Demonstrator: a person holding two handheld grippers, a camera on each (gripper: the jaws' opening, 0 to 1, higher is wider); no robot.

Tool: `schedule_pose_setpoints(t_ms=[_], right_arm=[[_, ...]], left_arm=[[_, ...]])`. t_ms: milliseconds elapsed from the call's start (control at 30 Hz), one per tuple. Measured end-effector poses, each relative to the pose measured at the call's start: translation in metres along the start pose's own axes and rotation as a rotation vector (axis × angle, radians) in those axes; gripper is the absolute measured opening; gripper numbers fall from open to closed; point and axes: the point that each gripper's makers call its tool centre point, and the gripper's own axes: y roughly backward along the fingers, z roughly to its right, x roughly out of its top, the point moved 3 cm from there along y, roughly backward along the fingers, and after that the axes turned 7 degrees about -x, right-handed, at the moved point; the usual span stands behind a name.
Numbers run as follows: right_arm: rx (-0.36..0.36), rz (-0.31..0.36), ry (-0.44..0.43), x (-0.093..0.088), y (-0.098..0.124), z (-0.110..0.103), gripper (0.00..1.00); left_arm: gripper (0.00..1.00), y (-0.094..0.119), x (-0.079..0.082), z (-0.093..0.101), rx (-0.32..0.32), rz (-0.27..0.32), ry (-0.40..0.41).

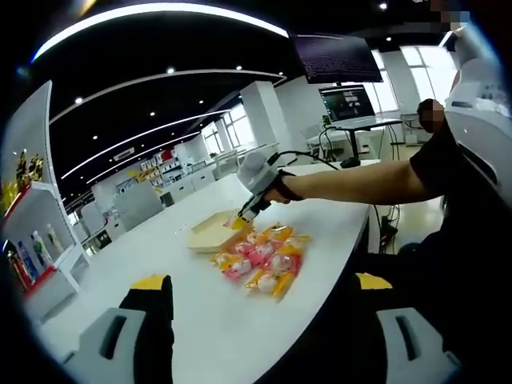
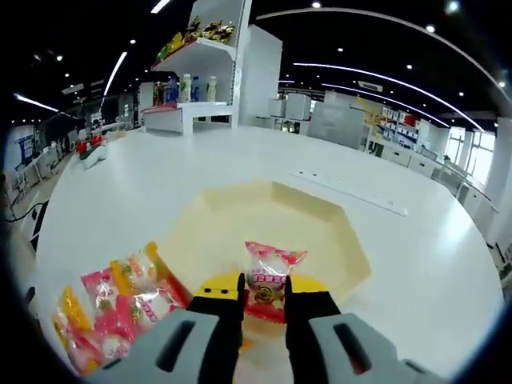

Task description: Pick up the marshmallows scattered on the table and place them into the bowl on the table

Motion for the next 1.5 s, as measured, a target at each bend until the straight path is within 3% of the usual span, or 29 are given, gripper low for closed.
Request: schedule_pose_setpoints(t_ms=[233,567,900,1100,1500], right_arm=[[0.016,-0.032,-0.033,-0.005,0.005,-0.006,0.18],[0.029,-0.118,0.006,-0.009,0.011,-0.014,0.18],[0.026,-0.119,-0.009,-0.014,0.017,-0.020,0.18],[0.032,-0.121,-0.005,-0.011,0.006,-0.015,0.19],[0.053,-0.140,-0.021,-0.013,0.005,-0.015,0.21]], left_arm=[[0.91,-0.001,-0.001,0.001,-0.004,-0.001,0.000],[0.91,-0.002,-0.002,0.002,-0.008,-0.002,0.000],[0.90,0.000,-0.004,0.003,-0.008,-0.004,-0.001],[0.90,0.000,-0.005,0.002,-0.004,-0.007,0.003],[0.90,-0.002,-0.009,0.003,-0.007,-0.014,0.011]])
